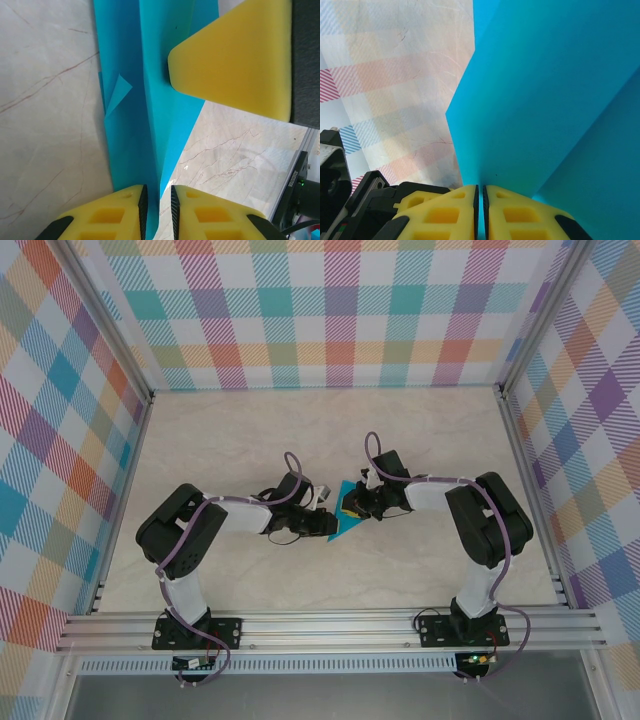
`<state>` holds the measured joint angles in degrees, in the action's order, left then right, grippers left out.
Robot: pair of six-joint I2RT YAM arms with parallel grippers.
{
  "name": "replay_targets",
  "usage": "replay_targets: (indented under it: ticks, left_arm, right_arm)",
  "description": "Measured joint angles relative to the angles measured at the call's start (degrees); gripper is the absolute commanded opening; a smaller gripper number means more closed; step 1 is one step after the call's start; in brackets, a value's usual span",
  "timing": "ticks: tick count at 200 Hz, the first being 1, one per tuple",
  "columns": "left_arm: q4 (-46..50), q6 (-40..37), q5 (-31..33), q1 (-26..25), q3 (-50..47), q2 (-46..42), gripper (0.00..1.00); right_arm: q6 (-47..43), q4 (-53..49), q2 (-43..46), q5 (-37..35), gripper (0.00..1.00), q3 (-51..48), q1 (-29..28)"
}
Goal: Fold a paper plane with a square sheet of paper (pick it up from the middle)
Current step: Fourth fold the wing at the center of the table.
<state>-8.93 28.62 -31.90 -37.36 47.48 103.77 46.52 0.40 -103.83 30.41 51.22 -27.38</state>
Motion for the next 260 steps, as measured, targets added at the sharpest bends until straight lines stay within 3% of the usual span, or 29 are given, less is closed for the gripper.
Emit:
replay_targets:
  ticks: [83,188,260]
  left_arm:
    - [4.76,-4.11,2.14,0.00,1.86,0.00,0.01]
    - [5.38,-1.77,-3.69,0.70,4.72,2.93,0.00]
    - [-0.24,2.84,-7.72,4.17,3.13,3.67,0.00]
  right_arm:
    - [0.20,-0.02,0.37,-0.24,0.14,0.00,0.00]
    - [0.22,0.26,5.18,-0.81,0.14,-2.03,0.98]
    - [0.00,1.03,4.90,0.22,0.16,-2.03,1.90]
